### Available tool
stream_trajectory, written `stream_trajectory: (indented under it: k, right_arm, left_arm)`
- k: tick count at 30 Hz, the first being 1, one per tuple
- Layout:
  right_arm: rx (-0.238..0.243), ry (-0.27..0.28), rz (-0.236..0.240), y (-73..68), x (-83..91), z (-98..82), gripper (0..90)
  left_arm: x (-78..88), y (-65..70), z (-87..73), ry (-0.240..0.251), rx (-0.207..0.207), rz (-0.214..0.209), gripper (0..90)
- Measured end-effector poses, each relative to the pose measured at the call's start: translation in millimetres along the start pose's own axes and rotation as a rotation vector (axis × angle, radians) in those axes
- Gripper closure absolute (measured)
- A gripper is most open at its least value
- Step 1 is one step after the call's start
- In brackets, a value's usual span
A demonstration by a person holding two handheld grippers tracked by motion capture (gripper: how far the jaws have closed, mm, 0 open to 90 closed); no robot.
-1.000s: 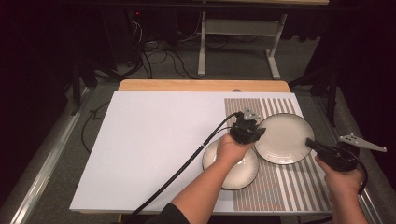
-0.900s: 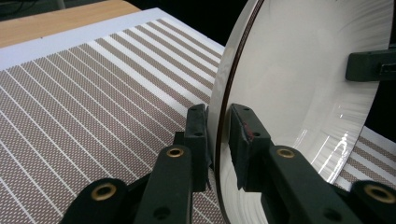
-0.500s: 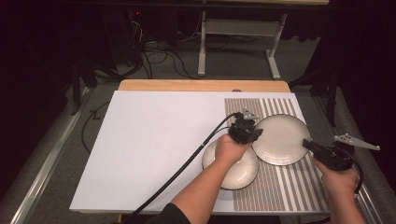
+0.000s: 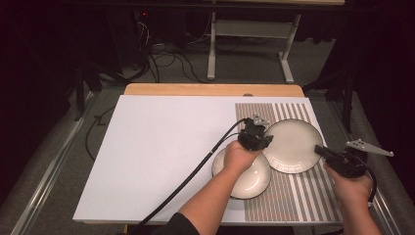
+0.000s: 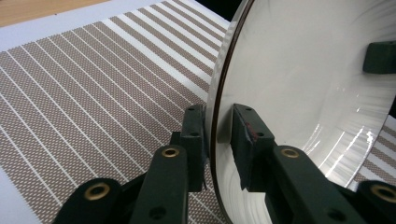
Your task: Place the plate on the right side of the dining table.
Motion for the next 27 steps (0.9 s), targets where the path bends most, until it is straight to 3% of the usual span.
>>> stream_trajectory:
  k: [3, 9, 14, 20, 27]
  right_arm:
    - [0.002, 0.000, -0.008, 0.2, -1.0, 0.6, 87.5]
    - [0.007, -0.003, -0.007, 0.1, -1.9, 1.8, 87.4]
    - [0.005, -0.012, -0.011, 0.4, -3.5, 3.2, 87.1]
    - [-0.002, -0.023, -0.016, 2.0, -6.0, 3.4, 86.6]
    - [-0.017, -0.037, -0.026, 3.8, -8.9, 3.6, 85.8]
  left_arm:
    - [8.1, -0.3, 1.4, 0.038, -0.005, 0.003, 64.4]
    - [37.8, -10.5, -7.7, 0.111, -0.024, 0.053, 50.8]
    - [58.6, -22.4, -28.9, 0.126, -0.031, 0.083, 42.8]
    - [86.8, -37.0, -57.3, 0.167, -0.002, 0.094, 36.0]
    - [129.0, -52.4, -94.7, 0.176, -0.028, 0.118, 21.9]
Point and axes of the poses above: each handheld gripper's, and its own axes: x roughly backward along the jaws, z roughly out of its top, y roughly to its right, the point moved 4 cm from there along -x, roughly forward along the jaws, and after that the axes turned 15 degrees about -y, right-handed, at the moved point
